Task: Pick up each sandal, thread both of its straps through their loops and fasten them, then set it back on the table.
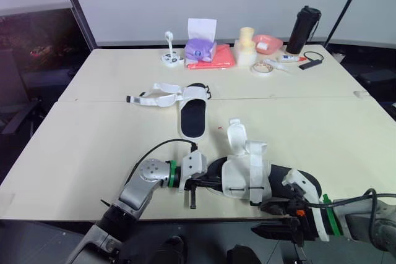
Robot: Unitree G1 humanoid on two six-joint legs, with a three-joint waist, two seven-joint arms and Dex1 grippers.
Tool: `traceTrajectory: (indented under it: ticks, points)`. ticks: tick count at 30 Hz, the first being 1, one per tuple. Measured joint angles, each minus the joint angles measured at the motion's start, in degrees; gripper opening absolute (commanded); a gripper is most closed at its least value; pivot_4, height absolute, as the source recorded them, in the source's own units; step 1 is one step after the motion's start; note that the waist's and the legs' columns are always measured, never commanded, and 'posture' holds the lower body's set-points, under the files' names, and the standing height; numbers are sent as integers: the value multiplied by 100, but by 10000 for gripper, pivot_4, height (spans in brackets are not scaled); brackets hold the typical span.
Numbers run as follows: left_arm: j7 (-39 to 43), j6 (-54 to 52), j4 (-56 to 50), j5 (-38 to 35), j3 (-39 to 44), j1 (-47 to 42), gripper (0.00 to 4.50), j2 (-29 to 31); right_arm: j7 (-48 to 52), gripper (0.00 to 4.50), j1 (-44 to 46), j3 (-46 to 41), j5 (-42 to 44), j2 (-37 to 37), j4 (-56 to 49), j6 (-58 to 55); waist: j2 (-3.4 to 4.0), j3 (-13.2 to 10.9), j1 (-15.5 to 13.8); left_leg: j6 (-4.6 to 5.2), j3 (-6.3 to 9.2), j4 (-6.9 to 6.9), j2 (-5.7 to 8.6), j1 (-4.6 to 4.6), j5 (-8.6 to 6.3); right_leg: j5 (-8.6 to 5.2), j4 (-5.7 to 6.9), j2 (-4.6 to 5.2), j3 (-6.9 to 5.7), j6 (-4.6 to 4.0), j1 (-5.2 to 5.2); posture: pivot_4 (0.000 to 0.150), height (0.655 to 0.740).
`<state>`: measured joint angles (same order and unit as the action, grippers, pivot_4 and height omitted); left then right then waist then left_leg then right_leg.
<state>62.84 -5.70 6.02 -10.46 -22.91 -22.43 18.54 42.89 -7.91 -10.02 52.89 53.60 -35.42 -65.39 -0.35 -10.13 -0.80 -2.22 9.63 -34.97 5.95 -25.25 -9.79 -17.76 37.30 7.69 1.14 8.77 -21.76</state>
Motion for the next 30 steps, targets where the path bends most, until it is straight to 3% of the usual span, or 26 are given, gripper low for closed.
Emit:
traceTrajectory:
  ticks: [10,14,19,24,30]
  points:
    - [10,4,25,3,-1,-24,0,-4,-319,41269,440,86,332,-373,85,-174,1,0,2,0,1,2,0,0,0,0,0,0,0,0,-1,1500,7400]
    - [16,28,50,3,-3,-31,0,-6,-394,28418,598,128,425,-518,85,-180,1,0,2,0,1,1,0,0,0,0,-1,0,0,0,-1,1500,7400]
    - [19,56,60,5,-15,-31,0,-8,-476,838,726,138,471,-529,90,-190,1,0,-2,1,1,3,0,0,-1,0,-5,0,0,0,-1,1500,7400]
    - [19,102,81,14,-21,-33,0,-12,-448,838,740,167,468,-420,102,-234,1,0,-3,2,1,3,0,0,-2,0,-5,1,0,0,-1,1500,7400]
    - [18,130,132,33,-43,-61,0,-62,271,838,274,208,306,401,-287,58,2,0,-28,5,2,1,3,-4,-4,0,-16,3,-4,1,4,1500,7400]
